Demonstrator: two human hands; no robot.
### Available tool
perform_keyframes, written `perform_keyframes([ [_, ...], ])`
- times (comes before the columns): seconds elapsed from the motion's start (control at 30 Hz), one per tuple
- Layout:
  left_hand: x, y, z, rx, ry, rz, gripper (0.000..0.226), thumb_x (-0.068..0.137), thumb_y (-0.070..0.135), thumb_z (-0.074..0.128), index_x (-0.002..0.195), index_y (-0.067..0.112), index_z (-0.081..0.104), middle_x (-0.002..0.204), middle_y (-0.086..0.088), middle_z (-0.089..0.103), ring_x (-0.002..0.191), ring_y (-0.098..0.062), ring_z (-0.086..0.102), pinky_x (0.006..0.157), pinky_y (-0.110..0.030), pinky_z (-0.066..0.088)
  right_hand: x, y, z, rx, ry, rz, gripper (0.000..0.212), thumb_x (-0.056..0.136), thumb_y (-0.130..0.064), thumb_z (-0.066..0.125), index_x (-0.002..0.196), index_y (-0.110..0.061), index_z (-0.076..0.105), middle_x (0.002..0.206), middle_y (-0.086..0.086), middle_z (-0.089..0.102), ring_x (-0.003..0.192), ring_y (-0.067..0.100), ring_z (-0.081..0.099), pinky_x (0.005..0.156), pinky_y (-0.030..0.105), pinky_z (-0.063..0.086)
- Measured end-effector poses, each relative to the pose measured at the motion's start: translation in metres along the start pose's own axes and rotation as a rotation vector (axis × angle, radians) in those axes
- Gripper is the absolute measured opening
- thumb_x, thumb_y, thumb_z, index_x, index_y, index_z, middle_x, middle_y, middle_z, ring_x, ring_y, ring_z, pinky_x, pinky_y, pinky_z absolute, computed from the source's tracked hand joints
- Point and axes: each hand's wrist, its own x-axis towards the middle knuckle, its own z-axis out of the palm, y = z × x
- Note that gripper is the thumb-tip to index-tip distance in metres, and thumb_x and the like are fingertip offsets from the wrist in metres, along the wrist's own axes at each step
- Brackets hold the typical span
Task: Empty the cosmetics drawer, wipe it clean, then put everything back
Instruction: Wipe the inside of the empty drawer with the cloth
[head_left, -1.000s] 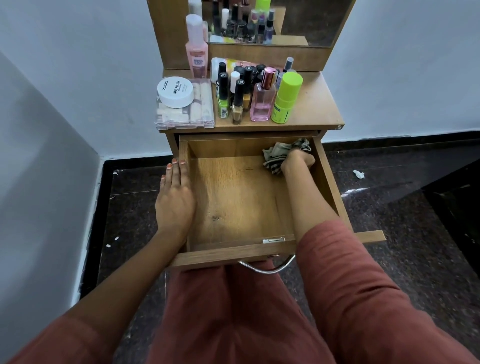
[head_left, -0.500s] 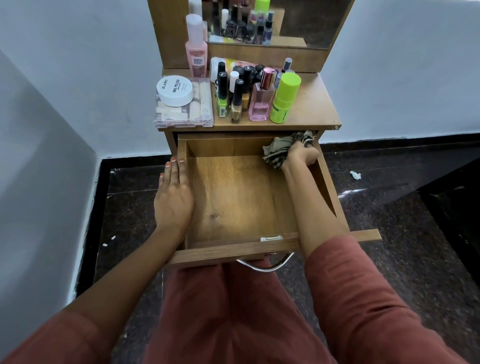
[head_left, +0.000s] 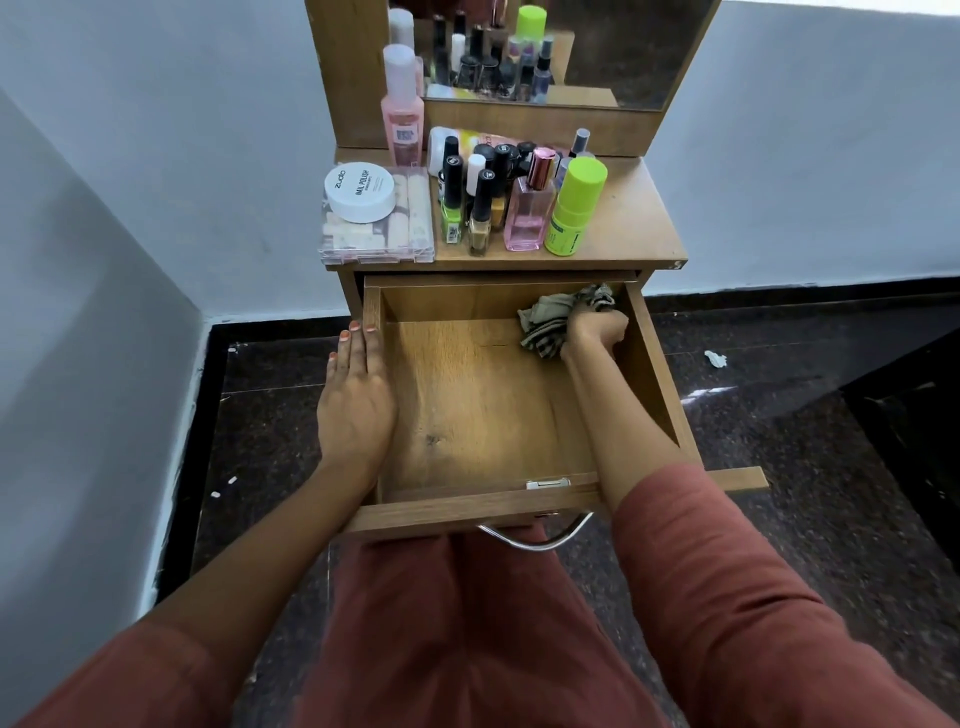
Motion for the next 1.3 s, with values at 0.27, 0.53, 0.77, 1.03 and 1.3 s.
perform_keyframes([
  [0.27, 0.0, -0.002, 0.006, -0.003, 0.016, 0.035, 0.047, 0.096, -0.002, 0.025, 0.142, -0.005, 0.017, 0.149, -0.025, 0.02, 0.142, -0.033, 0.017, 0.116, -0.04, 0.015, -0.061, 0.046, 0.043, -0.462, -0.323, -0.461, 0.025, 0.085, -0.004, 0.057, 0.107, 0.009, 0.059, 0.112, 0.023, 0.062, 0.103, 0.031, 0.06, 0.089, 0.033, 0.05],
  [0.53, 0.002, -0.005, 0.008, 0.0, 0.012, 0.04, 0.047, 0.096, 0.0, 0.025, 0.142, -0.004, 0.017, 0.15, -0.025, 0.019, 0.142, -0.032, 0.017, 0.116, -0.039, 0.014, -0.031, 0.032, 0.025, -0.415, -0.239, -0.412, 0.035, 0.082, -0.013, 0.066, 0.111, 0.006, 0.059, 0.116, 0.019, 0.06, 0.105, 0.03, 0.059, 0.098, 0.037, 0.047],
  [0.77, 0.001, -0.004, 0.007, -0.001, 0.006, 0.043, 0.047, 0.097, 0.002, 0.026, 0.142, -0.004, 0.016, 0.15, -0.024, 0.019, 0.142, -0.031, 0.017, 0.116, -0.038, 0.014, -0.005, -0.002, -0.003, -0.2, 0.047, -0.331, 0.04, 0.086, -0.003, 0.055, 0.124, 0.001, 0.042, 0.132, 0.018, 0.041, 0.118, 0.032, 0.048, 0.098, 0.034, 0.039],
  [1.03, 0.001, -0.004, 0.007, 0.003, 0.002, 0.037, 0.047, 0.097, 0.001, 0.023, 0.143, -0.002, 0.013, 0.151, -0.023, 0.016, 0.143, -0.03, 0.015, 0.117, -0.037, 0.011, -0.07, 0.041, 0.041, -0.562, -0.217, -0.655, 0.039, 0.082, 0.001, 0.057, 0.119, -0.006, 0.051, 0.132, 0.012, 0.042, 0.118, 0.029, 0.046, 0.1, 0.032, 0.039],
  [1.3, 0.001, -0.004, 0.004, 0.008, -0.012, 0.013, 0.048, 0.097, 0.002, 0.021, 0.144, 0.0, 0.012, 0.152, -0.02, 0.014, 0.144, -0.027, 0.012, 0.117, -0.035, 0.01, -0.086, 0.055, 0.058, -0.431, -0.323, -0.643, 0.028, 0.077, 0.007, 0.058, 0.103, -0.002, 0.055, 0.115, 0.018, 0.048, 0.099, 0.035, 0.055, 0.091, 0.041, 0.047],
])
